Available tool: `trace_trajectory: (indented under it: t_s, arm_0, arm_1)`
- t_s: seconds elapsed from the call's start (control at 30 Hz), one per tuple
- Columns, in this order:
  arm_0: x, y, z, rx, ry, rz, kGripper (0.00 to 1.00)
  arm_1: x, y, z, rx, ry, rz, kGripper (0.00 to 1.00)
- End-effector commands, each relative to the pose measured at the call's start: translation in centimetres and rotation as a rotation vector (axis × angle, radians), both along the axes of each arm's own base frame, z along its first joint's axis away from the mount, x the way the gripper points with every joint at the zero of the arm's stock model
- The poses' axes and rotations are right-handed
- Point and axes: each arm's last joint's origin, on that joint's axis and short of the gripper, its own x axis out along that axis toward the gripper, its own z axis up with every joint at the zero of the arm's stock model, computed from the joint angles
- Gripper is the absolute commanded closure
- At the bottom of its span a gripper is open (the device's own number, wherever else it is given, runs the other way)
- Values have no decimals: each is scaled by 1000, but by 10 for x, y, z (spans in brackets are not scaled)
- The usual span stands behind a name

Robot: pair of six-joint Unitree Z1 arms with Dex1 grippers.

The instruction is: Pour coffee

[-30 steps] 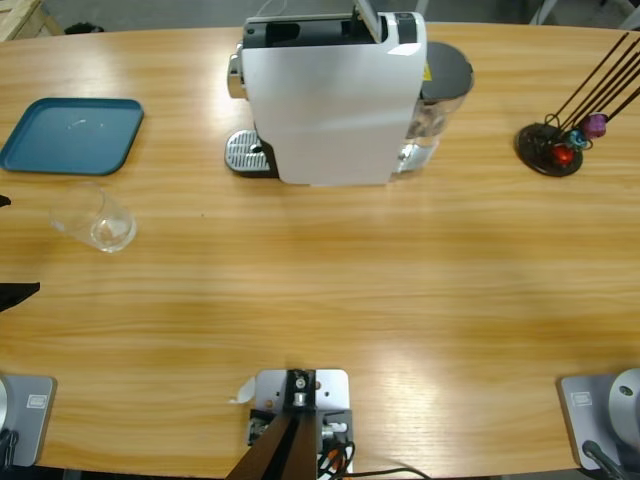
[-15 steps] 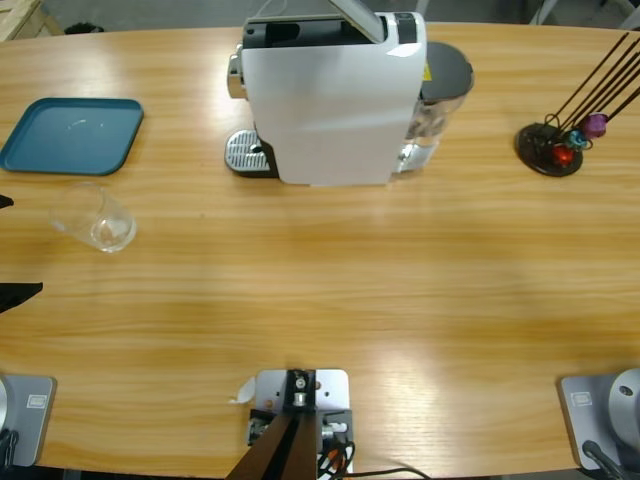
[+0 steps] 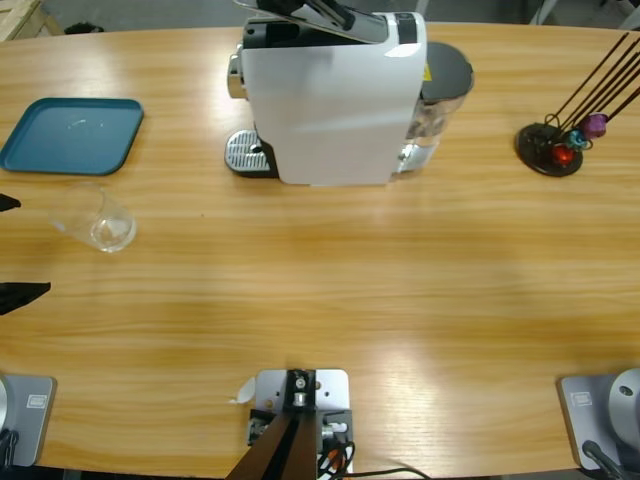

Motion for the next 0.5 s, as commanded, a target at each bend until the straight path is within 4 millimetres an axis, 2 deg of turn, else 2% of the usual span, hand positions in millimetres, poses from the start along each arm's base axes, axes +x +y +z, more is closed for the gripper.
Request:
trace_trajectory:
  t_s: [0.03, 0.3, 0.5]
  arm_0:
    - [5, -6, -6, 32, 46, -9, 4]
    - [9, -10, -3, 33, 46, -9, 4]
    - [9, -10, -4, 34, 48, -9, 4]
  arm_1:
    - [-5, 29, -105, -206, 169, 87, 1000]
    - [-7, 27, -136, -251, 217, 101, 1000]
    - [-7, 29, -150, -277, 241, 116, 1000]
